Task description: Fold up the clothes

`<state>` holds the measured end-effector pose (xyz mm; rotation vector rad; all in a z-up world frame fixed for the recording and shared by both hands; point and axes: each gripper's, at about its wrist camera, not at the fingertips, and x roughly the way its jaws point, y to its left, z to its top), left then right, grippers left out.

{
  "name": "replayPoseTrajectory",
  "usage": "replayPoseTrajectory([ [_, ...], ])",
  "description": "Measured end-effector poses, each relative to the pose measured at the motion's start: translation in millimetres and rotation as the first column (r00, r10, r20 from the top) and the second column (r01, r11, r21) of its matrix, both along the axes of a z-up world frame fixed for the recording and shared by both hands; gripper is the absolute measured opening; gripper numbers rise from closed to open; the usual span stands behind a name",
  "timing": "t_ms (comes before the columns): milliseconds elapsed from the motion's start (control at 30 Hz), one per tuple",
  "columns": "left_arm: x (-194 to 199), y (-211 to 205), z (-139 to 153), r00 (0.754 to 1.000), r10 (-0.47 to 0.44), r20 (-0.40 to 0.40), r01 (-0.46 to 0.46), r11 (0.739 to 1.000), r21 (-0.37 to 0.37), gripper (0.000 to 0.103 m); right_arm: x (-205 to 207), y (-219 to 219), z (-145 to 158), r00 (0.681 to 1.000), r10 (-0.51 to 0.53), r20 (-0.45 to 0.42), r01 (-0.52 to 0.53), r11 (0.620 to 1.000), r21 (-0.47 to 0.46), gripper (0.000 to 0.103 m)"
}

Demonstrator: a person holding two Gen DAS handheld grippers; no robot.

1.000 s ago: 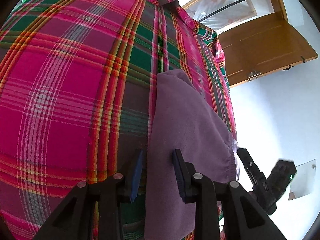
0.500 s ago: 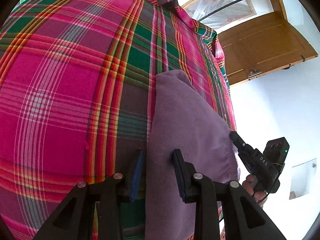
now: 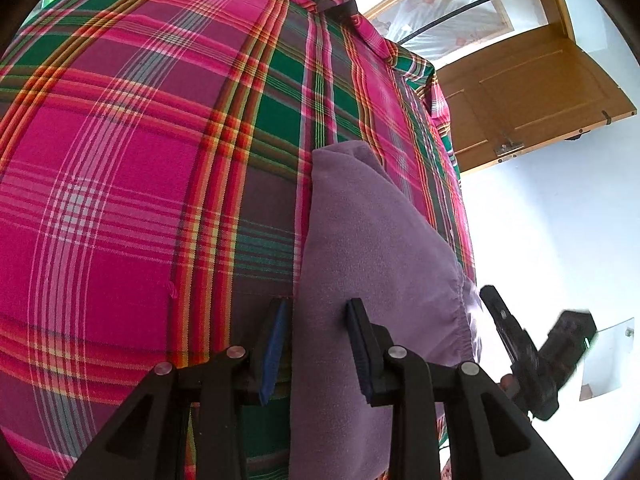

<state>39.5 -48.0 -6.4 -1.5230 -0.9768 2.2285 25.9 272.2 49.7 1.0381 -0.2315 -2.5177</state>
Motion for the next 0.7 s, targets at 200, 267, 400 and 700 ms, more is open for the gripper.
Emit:
replayPoseTrajectory([
  [200, -1, 1, 0, 1.0, 0.001, -0.001, -0.001, 1.0, 0.001, 0.032, 32, -27, -15, 0.996, 0.073, -0.051, -0.063, 0.981, 0.183, 0.008],
  [267, -2, 1, 0, 1.0, 0.001, -0.002, -0.001, 1.0, 0.001, 0.032, 36, -27, -24, 0.997, 0.062, -0.036, -0.053, 0.976, 0.21, 0.008],
  [400, -1, 0, -1, 1.0, -0.002, 0.0, 0.002, 1.0, 0.008, 0.032, 36, -15, -30, 0.999, 0.03, -0.021, -0.026, 0.988, 0.155, 0.008],
  [700, 3, -3, -2, 1.0, -0.012, 0.005, 0.012, 0.999, 0.03, 0.032, 60, -32, -19, 0.996, 0.066, -0.067, -0.055, 0.988, 0.147, 0.009],
])
